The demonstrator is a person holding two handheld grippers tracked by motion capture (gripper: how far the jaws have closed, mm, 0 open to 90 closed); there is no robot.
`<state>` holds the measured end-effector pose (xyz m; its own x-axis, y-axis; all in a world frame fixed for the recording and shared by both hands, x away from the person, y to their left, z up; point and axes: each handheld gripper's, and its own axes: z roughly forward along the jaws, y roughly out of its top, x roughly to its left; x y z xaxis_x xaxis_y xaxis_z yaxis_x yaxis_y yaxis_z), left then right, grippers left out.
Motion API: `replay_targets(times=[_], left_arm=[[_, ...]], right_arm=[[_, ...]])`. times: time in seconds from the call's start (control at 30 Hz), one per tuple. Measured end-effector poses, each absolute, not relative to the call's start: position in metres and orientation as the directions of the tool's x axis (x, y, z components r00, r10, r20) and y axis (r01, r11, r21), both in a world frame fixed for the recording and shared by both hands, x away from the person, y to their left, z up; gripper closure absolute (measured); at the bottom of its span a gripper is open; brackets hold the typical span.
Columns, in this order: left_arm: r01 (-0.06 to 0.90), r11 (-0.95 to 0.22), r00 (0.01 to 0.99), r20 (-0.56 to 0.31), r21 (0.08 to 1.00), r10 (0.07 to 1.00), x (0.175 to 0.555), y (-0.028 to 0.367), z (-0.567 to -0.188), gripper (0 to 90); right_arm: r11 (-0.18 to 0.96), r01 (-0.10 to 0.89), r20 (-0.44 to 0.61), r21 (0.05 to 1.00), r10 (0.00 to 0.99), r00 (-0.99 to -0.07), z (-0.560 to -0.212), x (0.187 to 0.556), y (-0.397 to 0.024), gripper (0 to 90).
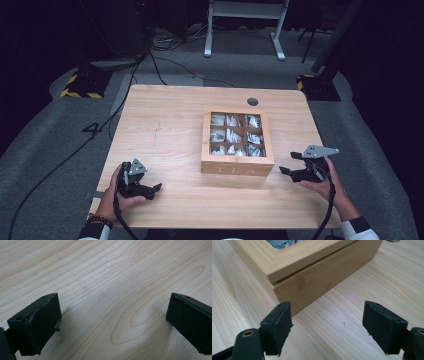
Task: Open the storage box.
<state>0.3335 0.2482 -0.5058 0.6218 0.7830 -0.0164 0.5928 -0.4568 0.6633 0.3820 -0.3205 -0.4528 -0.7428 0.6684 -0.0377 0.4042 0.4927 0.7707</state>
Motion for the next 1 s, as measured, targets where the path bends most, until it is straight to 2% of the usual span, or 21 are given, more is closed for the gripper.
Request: replay_targets(times=[0.47,1.0], left_arm=[[0.594,-0.455,0.621,-0.019,0.663,0.783,0.333,0.248,-0.506,0.2],[0.592,-0.457,0.622,-0.016,0.664,0.783,0.334,0.248,-0.506,0.2]], right_arm=[[0.515,0.35,-0.061,0.782,0.622,-0.78,-0.437,0.378,-0.303,25.5],[0.548,0.358,-0.05,0.756,0.593,-0.803,-0.445,0.386,-0.282,27.1]])
